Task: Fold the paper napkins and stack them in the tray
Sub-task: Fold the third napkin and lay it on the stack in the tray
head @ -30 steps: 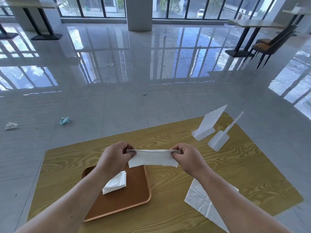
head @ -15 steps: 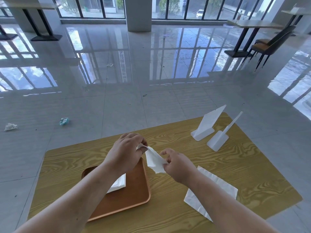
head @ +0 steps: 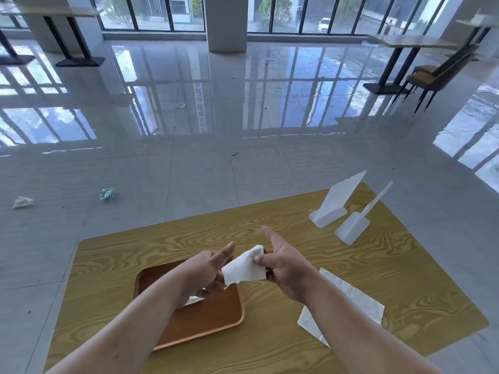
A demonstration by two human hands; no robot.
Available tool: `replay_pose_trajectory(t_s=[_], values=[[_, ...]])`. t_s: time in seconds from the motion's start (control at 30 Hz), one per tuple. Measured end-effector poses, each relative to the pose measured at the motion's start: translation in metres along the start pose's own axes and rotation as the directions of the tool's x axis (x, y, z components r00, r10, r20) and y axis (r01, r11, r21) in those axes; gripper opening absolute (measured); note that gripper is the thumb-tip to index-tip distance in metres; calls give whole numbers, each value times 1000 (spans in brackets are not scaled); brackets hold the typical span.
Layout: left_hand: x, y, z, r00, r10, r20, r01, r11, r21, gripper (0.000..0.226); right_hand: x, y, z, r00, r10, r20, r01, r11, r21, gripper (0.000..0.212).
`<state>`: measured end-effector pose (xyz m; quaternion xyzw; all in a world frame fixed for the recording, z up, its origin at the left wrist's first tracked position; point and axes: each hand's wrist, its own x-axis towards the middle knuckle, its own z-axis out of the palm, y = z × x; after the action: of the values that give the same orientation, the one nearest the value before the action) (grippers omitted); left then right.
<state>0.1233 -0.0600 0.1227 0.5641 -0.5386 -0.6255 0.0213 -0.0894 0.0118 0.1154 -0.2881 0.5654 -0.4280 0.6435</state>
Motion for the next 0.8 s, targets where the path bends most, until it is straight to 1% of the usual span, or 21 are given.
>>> replay_pose_trajectory(t_s=[0.07,0.13,0.2,0.23,0.27,0.37,0.43,0.53,0.63,0.73,0.8], values=[[1,-5,2,995,-45,92,53,995,-87,96,0,-1,2,1000,-17,10,17,1000,-5,85],[1,-10,4,977,-98,190,124,984,-128,93,1,-4,4,999,-39,14,39,999,-4,83],[0,-13,6,967,-103,234,143,976,-163,90,1,-6,6,998,-51,24,51,999,4,81],[0,-14,8,974,-72,216,119,971,-209,87,1,-7,7,998,-55,31,55,998,9,80],[2,-15,8,986,-22,168,70,957,-282,85,1,-7,7,998,-60,36,59,998,11,79],[6,-15,5,991,133,6,-111,855,-507,82,2,-6,7,997,-68,37,69,997,-31,77],[7,-13,2,981,189,-52,-187,817,-545,73,3,-5,7,997,-72,20,73,994,-81,74],[7,-12,-2,959,258,-121,-285,855,-433,52,5,-5,8,997,-77,-18,73,984,-162,66],[6,-11,-5,931,317,-182,-359,889,-285,42,4,-7,10,992,-108,-65,87,960,-266,52],[3,-8,-7,896,362,-257,-389,919,-64,28,1,-13,12,978,-180,-102,121,898,-423,35],[-1,-5,-10,875,387,-292,-391,919,46,18,-2,-19,14,969,-227,-100,143,841,-522,25]])
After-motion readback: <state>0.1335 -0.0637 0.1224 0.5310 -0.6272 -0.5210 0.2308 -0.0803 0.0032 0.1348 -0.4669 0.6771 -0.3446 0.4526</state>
